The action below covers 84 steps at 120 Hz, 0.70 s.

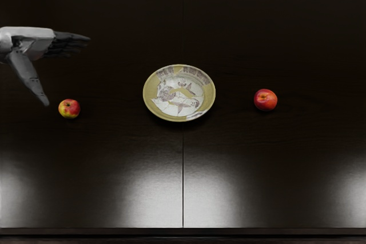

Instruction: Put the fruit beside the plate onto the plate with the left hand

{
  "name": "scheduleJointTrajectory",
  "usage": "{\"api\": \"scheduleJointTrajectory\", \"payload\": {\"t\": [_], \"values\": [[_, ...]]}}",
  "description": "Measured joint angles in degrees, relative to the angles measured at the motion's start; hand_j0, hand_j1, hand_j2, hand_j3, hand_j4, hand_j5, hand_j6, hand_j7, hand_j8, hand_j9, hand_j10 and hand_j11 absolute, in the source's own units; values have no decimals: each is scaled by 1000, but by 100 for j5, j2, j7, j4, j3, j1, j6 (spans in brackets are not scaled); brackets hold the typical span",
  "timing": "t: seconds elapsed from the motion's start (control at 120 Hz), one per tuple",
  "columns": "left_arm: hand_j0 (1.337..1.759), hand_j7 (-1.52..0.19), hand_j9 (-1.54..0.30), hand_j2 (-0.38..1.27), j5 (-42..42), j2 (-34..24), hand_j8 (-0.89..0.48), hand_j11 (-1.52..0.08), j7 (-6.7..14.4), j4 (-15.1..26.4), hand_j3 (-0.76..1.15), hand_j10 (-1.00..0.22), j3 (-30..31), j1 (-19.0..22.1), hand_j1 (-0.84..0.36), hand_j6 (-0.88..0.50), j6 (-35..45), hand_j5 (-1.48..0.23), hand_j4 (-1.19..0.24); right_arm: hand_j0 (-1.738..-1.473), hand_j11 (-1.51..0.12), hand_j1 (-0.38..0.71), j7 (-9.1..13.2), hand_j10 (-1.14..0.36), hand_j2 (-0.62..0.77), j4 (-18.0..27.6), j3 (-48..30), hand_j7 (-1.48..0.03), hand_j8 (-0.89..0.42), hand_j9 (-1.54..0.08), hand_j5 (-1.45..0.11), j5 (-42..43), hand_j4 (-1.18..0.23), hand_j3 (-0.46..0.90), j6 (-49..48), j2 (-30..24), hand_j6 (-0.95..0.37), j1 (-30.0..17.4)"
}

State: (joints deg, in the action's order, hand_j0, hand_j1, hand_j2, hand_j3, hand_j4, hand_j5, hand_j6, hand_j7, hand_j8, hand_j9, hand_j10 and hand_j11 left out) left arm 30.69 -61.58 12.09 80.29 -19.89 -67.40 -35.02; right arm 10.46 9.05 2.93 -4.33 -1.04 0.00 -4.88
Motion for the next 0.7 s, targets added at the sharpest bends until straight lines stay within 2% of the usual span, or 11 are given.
{"api": "scheduleJointTrajectory", "payload": {"t": [0.092, 0.125, 0.167, 0.217, 0.25, 0.3, 0.35, 0.5, 0.542, 0.6, 0.7], "values": [[1658, -25, -25, 4, 25, -12, -24, -24, 0, 69, 0, -23, -7, 0, 328, -25, 0, -25, -24, -1658, 0, -349, 0, 0, 0, 0, -2, 0, 0, 0, 0, 1, 0, 0, -1, 0, 0, 0], [1658, -25, -25, 4, 28, -18, -24, -24, 67, 82, 0, -23, -7, -14, 328, -25, 0, -25, -24, -1658, 0, -349, 0, 0, 0, 0, -2, 0, 0, 0, 0, 1, 0, 0, -1, 0, 0, 7], [1658, -25, -25, 4, 19, -8, -25, -24, 437, 94, 0, -23, -13, -59, 328, -25, -1, -25, -24, -1658, 0, -349, 0, 0, 0, 0, -3, 0, 0, 0, 0, 1, 0, 0, -1, 0, 0, 21], [1658, -25, -25, 4, 8, 23, -25, -24, 1071, 116, 0, -23, -96, -114, 328, -25, -1, -25, -24, -1658, 0, -349, 0, 0, 0, 0, -3, 0, 0, 0, 0, 2, 0, 0, -2, 0, 0, 34], [1658, -25, -25, 5, 12, 96, -25, -24, 1405, 167, 0, -24, -145, -165, 328, -25, -1, -25, -24, -1658, 0, -349, 0, 0, 0, 0, -3, 0, 0, 0, 0, 2, 0, 0, -2, 0, 0, 41], [1658, -25, -25, 5, 130, 254, -25, -25, 1743, 315, 0, -23, -188, -184, 328, -25, -2, -25, -24, -1658, 0, -349, 0, 0, 0, 0, -3, 0, 0, 0, 0, 2, 0, 0, -2, 0, 0, 50], [1658, -25, -25, 4, 587, 508, -25, -25, 1952, 483, 0, -24, -216, -185, 328, -26, -1, -25, -24, -1658, 0, -349, 0, 0, 0, 0, -3, 0, 0, 0, 0, 2, 0, 0, -2, 0, 0, 56], [1658, -26, -26, 5, 1880, 864, -26, -25, 2211, 749, 0, -24, -228, -112, 327, -26, 0, -26, -25, -1658, 0, -349, 0, 0, 0, -4, -3, 0, 0, 0, 0, 2, 0, 0, 0, 0, 0, 64], [1658, -26, -26, 5, 2316, 1086, -25, -26, 2238, 791, 0, -24, -191, 62, 326, -25, 20, -26, -24, -1658, 0, -349, 0, 0, 0, -4, -4, 0, 0, 0, 0, 2, 0, 0, 0, 0, 0, 65], [1658, -26, -26, 5, 3089, 1435, -26, -26, 2261, 831, 0, -24, -133, 526, 326, -26, 301, -27, -25, -1658, 0, -349, 0, 0, 0, -5, -3, 0, 0, 0, 0, 2, 0, 0, 0, 0, 0, 65], [1658, -29, -29, 5, 3909, 1481, -28, -28, 2280, 875, 0, -26, -81, 713, 324, -29, 892, -29, -27, -1658, 0, -349, 0, 0, 0, -7, -4, 0, 0, 0, 0, 2, 0, 0, -1, 0, 0, 66]]}}
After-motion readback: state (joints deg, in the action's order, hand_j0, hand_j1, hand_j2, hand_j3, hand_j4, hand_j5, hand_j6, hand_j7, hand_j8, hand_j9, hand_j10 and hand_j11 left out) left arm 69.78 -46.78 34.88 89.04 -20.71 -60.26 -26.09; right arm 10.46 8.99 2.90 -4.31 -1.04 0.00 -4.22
